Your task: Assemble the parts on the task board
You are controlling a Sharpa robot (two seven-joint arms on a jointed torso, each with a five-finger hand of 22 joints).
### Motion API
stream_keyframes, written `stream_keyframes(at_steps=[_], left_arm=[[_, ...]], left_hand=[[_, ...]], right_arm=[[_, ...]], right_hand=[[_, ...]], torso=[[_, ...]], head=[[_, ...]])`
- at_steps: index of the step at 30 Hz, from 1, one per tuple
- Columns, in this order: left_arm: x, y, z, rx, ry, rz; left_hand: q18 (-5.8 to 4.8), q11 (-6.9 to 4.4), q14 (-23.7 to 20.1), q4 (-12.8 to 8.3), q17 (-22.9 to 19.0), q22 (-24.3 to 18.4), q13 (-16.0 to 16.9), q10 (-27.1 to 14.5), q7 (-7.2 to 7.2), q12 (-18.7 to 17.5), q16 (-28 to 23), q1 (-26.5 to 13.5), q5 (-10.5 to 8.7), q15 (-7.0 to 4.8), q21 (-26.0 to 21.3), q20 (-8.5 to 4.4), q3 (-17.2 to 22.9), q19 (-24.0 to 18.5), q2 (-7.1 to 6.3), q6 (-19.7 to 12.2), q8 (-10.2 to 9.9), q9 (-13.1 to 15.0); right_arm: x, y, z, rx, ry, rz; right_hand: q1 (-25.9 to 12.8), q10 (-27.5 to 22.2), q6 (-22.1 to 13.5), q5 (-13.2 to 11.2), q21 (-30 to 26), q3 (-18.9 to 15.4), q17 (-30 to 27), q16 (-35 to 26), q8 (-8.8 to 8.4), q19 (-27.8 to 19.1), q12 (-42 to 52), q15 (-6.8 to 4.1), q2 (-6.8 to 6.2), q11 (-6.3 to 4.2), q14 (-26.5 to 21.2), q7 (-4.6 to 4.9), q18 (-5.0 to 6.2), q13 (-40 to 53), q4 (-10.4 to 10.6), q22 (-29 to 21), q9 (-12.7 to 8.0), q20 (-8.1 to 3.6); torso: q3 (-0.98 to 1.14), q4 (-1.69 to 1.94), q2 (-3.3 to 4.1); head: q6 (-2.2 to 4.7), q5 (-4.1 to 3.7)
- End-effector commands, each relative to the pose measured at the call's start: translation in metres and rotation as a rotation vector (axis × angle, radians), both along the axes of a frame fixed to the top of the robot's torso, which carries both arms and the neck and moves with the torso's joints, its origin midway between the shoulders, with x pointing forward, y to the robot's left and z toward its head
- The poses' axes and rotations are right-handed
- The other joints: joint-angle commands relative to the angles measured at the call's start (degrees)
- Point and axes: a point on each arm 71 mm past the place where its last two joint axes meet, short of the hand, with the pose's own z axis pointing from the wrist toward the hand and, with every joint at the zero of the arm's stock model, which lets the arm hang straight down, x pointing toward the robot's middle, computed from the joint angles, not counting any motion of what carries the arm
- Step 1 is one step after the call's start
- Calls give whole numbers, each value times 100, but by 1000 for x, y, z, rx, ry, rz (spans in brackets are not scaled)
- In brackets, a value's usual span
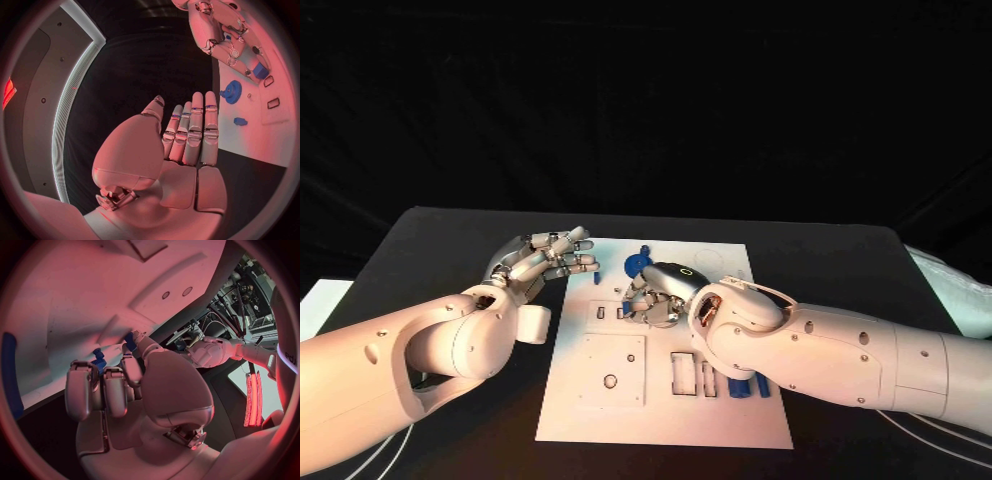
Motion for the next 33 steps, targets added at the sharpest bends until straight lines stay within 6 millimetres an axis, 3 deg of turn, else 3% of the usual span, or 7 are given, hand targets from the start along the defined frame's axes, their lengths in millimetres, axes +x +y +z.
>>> stream_keyframes(at_steps=[1,10,16,19,33], left_arm=[[-1,-3,1,-21,-5,-22],[-2,-3,2,-13,-11,-27],[-1,-4,2,-13,-12,-30],[-2,-5,2,-14,-12,-31],[-2,-5,2,-13,-12,-32]], left_hand=[[53,16,-26,-40,9,-9,-5,-16,19,-19,-29,36,-29,-3,-38,17,-10,4,16,-11,-20,-2],[53,16,-26,-40,9,-9,-5,-16,19,-19,-29,36,-29,-3,-38,17,-10,4,16,-11,-20,-2],[53,16,-26,-40,9,-9,-5,-16,19,-19,-29,36,-29,-3,-38,17,-10,4,16,-11,-20,-2],[53,17,-29,-44,11,-10,-6,-18,20,-20,-32,38,-29,-3,-40,18,-8,4,18,-12,-21,-2],[53,17,-29,-44,11,-10,-6,-18,20,-20,-32,38,-29,-3,-40,18,-8,4,18,-12,-21,-2]], right_arm=[[-1,0,-5,-45,0,0],[2,-9,-9,-69,16,-16],[0,-9,-10,-82,30,-13],[-1,-9,-11,-88,35,-9],[-4,-3,-14,-103,50,21]], right_hand=[[-54,-15,100,37,-19,20,817,-20,18,-5,-24,-33,-20,-31,474,-65,-62,3,-8,-3,66,-16],[-90,-21,93,61,-26,18,807,-26,13,-9,-39,-32,-43,-30,472,-62,-59,-6,-1,-15,67,-15],[-118,-22,91,122,-28,28,800,-32,10,-7,-46,-33,-67,-31,471,-63,-60,-6,-2,-14,69,-15],[-132,-26,87,141,-31,27,800,-33,8,-8,-54,-32,-83,-30,471,-61,-59,-11,-2,-18,69,-15],[-294,-101,5,231,-58,-54,775,-52,-48,-24,-176,-10,-282,2,466,-21,-53,-97,23,-59,55,0]], torso=[[3,-4,4],[6,-19,10],[13,-4,6],[5,-4,3],[1,-11,1]], head=[[-3,29],[-26,55],[-46,71],[-58,56],[-76,51]])
